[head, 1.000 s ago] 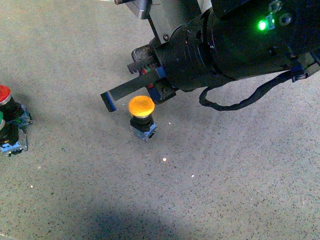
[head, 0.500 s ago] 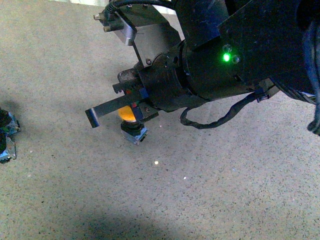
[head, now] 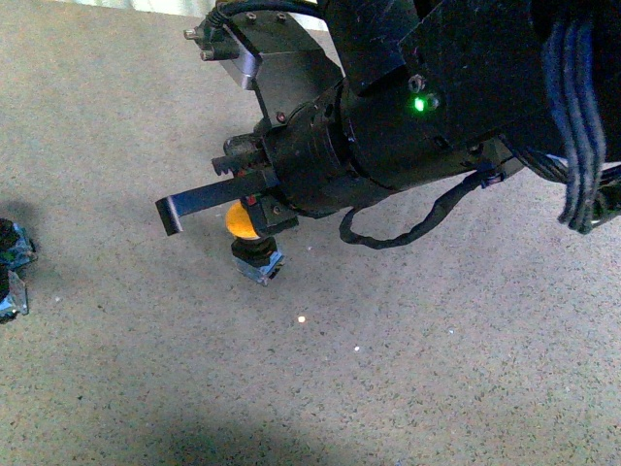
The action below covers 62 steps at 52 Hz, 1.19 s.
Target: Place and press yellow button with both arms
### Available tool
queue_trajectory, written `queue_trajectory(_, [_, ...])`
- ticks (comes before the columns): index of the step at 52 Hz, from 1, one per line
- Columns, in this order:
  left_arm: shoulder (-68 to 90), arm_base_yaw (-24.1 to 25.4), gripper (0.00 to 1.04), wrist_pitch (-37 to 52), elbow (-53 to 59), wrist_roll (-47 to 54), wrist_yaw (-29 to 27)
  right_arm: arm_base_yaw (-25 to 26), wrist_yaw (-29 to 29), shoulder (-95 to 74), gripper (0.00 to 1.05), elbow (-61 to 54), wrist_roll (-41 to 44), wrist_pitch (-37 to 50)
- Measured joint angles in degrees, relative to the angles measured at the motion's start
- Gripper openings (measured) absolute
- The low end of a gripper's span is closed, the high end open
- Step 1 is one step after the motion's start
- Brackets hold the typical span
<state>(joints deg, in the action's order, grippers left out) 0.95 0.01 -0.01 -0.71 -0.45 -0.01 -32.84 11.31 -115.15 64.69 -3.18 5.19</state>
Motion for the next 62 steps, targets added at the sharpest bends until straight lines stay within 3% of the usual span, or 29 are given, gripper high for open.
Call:
queue_trajectory(19, [0.0,0.0,0.01,0.0,0.0,0.0,0.0,3.0,1.5,7.9,0.01,-2.7,-5.5,2.5])
queue_trajectory(28, [0.0,0.0,0.01,0.0,0.0,0.0,0.0,6.8,-5.2,12.4,0.01,-5.3,-4.2,5.1])
queue_trajectory(30, [0.0,0.0,0.01,0.0,0.0,0.0,0.0,7.9,-6.9,12.9,0.04,-6.1,-3.8,5.7])
queue_trajectory(38, [0.0,0.0,0.01,0.0,0.0,0.0,0.0,15.8,-12.9,17.9,0.34,-13.5,-3.3,9.9])
queue_trajectory(42, [0.0,0.0,0.01,0.0,0.0,0.0,0.1,18.8,-21.6,21.9,0.22,-22.1,-0.3,28.6])
queue_trajectory(47, [0.0,0.0,0.01,0.0,0.0,0.0,0.0,22.3,-22.0,30.3,0.05,-33.1,1.4,45.3])
queue_trajectory(52, [0.0,0.0,0.01,0.0,0.0,0.0,0.0,23.6,-20.6,36.4,0.01,-38.7,2.1,49.5])
queue_trajectory(62, [0.0,0.0,0.01,0.0,0.0,0.0,0.0,25.6,-18.5,41.4,0.01,-47.1,2.7,49.8])
